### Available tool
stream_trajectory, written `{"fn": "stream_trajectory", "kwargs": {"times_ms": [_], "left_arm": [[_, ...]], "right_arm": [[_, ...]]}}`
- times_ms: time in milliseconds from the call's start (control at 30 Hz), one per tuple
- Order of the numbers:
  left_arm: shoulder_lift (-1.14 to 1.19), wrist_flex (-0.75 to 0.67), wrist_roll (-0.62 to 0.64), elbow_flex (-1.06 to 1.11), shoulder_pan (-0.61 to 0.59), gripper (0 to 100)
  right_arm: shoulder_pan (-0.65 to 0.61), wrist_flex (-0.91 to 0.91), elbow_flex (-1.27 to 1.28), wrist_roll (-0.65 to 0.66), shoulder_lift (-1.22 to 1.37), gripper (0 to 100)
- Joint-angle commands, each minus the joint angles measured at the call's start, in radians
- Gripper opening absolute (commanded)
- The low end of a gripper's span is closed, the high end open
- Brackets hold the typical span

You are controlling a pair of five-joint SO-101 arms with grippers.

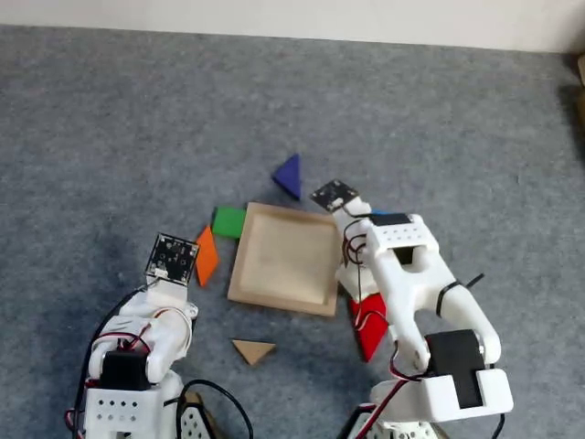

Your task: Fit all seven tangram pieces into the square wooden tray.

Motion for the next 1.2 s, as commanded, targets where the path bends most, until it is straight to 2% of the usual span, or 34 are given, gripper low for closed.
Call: {"fn": "stream_trajectory", "kwargs": {"times_ms": [0,200,567,767,1167], "left_arm": [[-0.053,0.006,-0.008,0.021,-0.013,1],[-0.053,0.006,-0.008,0.021,-0.013,1],[-0.053,0.006,-0.008,0.021,-0.013,1],[-0.053,0.006,-0.008,0.021,-0.013,1],[-0.053,0.006,-0.008,0.021,-0.013,1]], "right_arm": [[0.021,-0.010,-0.030,0.043,0.024,23.3],[0.044,-0.001,-0.031,0.057,-0.002,19.3],[0.031,0.232,-0.151,0.049,-0.254,19.2],[-0.018,0.251,-0.162,-0.058,-0.297,19.2],[-0.196,0.251,-0.213,-0.410,-0.289,19.1]]}}
